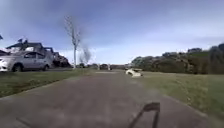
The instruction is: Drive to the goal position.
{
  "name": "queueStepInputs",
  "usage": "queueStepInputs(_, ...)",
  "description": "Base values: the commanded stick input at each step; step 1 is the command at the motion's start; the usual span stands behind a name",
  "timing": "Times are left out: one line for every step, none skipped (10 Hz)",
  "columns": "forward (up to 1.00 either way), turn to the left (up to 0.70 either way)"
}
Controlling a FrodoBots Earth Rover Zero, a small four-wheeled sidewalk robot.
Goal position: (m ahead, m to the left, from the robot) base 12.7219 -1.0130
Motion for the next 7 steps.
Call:
queueStepInputs(1.00, 0.00)
queueStepInputs(1.00, 0.00)
queueStepInputs(1.00, 0.00)
queueStepInputs(1.00, 0.27)
queueStepInputs(1.00, 0.23)
queueStepInputs(1.00, 0.04)
queueStepInputs(1.00, 0.00)
